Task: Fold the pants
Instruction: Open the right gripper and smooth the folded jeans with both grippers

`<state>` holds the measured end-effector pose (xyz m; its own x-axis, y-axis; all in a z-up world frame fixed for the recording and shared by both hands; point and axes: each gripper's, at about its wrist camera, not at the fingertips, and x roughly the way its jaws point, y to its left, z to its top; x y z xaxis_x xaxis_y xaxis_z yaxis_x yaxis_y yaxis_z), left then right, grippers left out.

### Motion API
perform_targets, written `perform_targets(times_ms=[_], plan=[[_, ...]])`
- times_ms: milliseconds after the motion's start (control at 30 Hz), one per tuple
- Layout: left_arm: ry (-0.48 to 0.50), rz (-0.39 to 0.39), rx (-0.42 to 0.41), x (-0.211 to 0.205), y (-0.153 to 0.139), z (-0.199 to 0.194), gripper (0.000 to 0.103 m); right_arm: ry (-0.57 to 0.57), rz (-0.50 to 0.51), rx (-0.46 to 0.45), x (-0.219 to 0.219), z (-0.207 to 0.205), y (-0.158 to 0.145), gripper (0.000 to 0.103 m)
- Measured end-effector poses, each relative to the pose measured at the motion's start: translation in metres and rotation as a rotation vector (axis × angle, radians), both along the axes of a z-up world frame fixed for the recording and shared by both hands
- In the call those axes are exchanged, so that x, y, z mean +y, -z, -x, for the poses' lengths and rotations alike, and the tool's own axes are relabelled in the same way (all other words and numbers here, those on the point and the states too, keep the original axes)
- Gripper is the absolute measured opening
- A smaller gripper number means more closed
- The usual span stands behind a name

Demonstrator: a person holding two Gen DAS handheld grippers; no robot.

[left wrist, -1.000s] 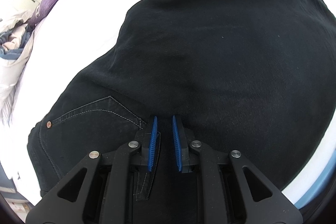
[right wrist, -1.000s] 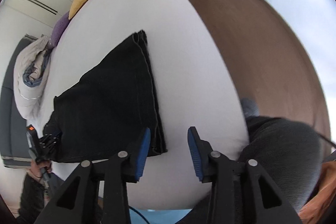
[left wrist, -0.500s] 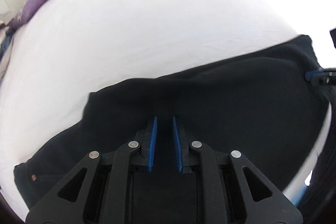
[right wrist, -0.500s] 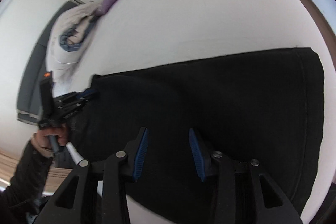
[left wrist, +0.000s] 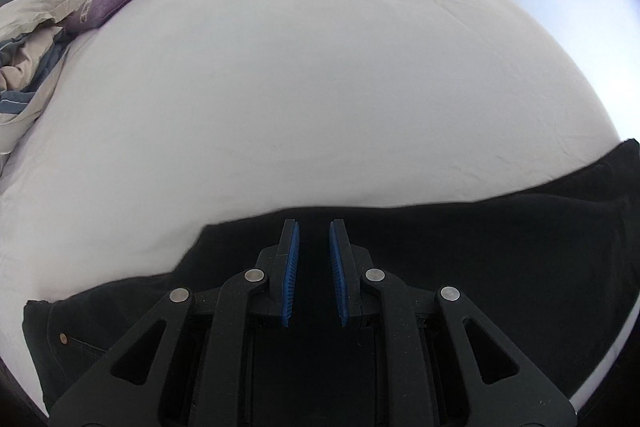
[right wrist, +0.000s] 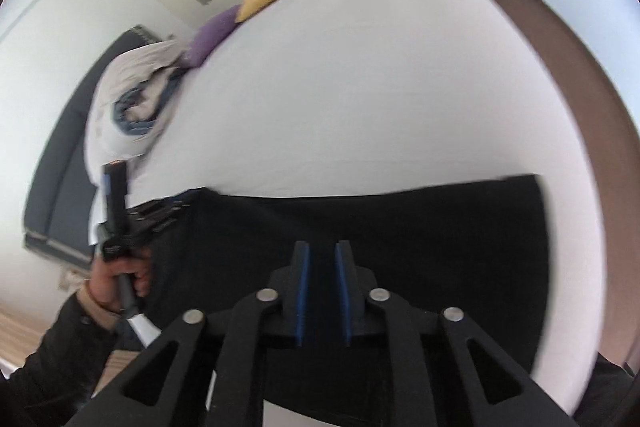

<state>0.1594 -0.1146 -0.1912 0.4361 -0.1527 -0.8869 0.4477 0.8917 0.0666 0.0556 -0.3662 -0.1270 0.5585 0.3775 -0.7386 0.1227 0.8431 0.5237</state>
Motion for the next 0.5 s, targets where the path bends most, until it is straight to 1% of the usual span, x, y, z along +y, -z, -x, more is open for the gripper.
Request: perform_targets(times_ms=[67, 100, 133, 167, 200, 233, 267, 300, 367, 400, 433, 467, 500], plan=[[0.040, -0.031, 0.008, -0.011, 0.009, 0.016, 0.016, -0.087, -0.051, -0.046, 0.040, -0.033, -0.002, 0.041], [0.055, -0.057, 0.007, -0.015, 0.016, 0.023, 0.016, -0.128, -0.082, -0.051, 0.059, -0.054, 0.005, 0.044], [0.061, -0.074, -0.007, -0.012, 0.021, 0.033, 0.015, -0.150, -0.105, -0.020, 0.070, -0.071, 0.016, 0.044], [0.056, -0.069, -0.013, -0.009, 0.023, 0.038, 0.015, -0.139, -0.102, 0.036, 0.078, -0.084, 0.029, 0.044], [0.042, -0.050, -0.006, -0.002, 0.024, 0.044, 0.015, -0.117, -0.094, 0.113, 0.079, -0.096, 0.048, 0.044], [0.032, -0.030, 0.004, 0.000, 0.024, 0.050, 0.015, -0.105, -0.086, 0.165, 0.080, -0.106, 0.063, 0.044], [0.027, -0.020, 0.009, 0.004, 0.026, 0.053, 0.015, -0.083, -0.080, 0.206, 0.073, -0.110, 0.076, 0.025], [0.020, -0.021, 0.008, 0.007, 0.027, 0.056, 0.015, -0.045, -0.085, 0.222, 0.066, -0.107, 0.081, 0.000], [0.002, -0.027, 0.000, 0.016, 0.026, 0.059, 0.016, 0.041, -0.132, 0.197, 0.035, -0.094, 0.082, 0.000], [-0.003, -0.030, -0.006, 0.022, 0.025, 0.063, 0.016, 0.106, -0.107, 0.167, 0.017, -0.086, 0.077, 0.000], [-0.007, -0.034, -0.014, 0.041, 0.021, 0.070, 0.016, 0.170, -0.042, 0.139, 0.003, -0.076, 0.070, 0.000], [-0.012, -0.040, -0.020, 0.045, 0.022, 0.075, 0.016, 0.224, 0.034, 0.127, -0.008, -0.068, 0.063, 0.000], [-0.016, -0.049, -0.027, 0.046, 0.022, 0.078, 0.016, 0.268, 0.086, 0.136, -0.015, -0.062, 0.056, 0.000]])
